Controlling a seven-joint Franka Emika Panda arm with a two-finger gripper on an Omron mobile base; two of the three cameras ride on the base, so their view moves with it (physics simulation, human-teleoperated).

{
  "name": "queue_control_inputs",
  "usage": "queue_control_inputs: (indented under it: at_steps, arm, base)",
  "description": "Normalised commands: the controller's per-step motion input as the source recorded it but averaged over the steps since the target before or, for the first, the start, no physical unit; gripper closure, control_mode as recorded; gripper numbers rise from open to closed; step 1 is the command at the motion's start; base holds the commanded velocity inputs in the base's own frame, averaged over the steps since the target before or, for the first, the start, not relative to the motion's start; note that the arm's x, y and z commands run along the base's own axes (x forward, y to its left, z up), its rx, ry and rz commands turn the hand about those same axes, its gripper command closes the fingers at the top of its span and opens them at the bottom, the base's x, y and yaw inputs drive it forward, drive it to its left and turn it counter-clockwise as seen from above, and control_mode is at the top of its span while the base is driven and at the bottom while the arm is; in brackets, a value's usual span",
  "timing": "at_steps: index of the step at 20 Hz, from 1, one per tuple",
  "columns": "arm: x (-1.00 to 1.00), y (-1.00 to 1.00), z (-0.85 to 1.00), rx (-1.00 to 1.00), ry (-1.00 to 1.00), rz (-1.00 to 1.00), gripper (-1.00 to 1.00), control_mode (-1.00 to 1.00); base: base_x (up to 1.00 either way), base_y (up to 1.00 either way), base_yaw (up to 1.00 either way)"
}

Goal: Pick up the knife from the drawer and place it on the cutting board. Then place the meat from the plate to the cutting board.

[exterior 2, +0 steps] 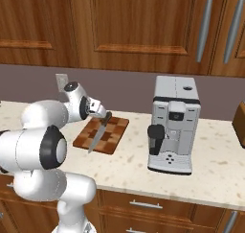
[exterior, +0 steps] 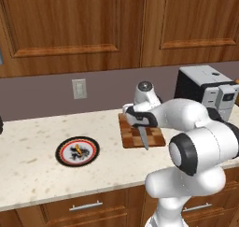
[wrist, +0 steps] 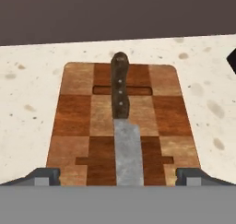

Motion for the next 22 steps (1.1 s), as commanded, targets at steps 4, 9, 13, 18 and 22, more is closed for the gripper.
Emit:
queue_control_inputs:
  at_steps: [4,9,13,18,22]
  arm:
    - [-0.56,0.16,0.56,0.00,0.01,0.00,-1.00,-1.00]
    - [-0.62,0.19,0.32,0.02,0.08,0.00,-1.00,-1.00]
    - [-0.66,0.31,0.11,0.04,0.10,0.00,-1.00,-1.00]
    - [-0.59,0.36,0.00,0.05,0.08,0.00,-1.00,-1.00]
    - [-0.51,0.50,0.00,0.01,0.01,0.01,-1.00,-1.00]
  base:
    - [0.00,0.00,0.00]
    - [0.00,0.00,0.00]
    - [0.00,0.00,0.00]
    - [0.00,0.00,0.00]
    - [0.00,0.00,0.00]
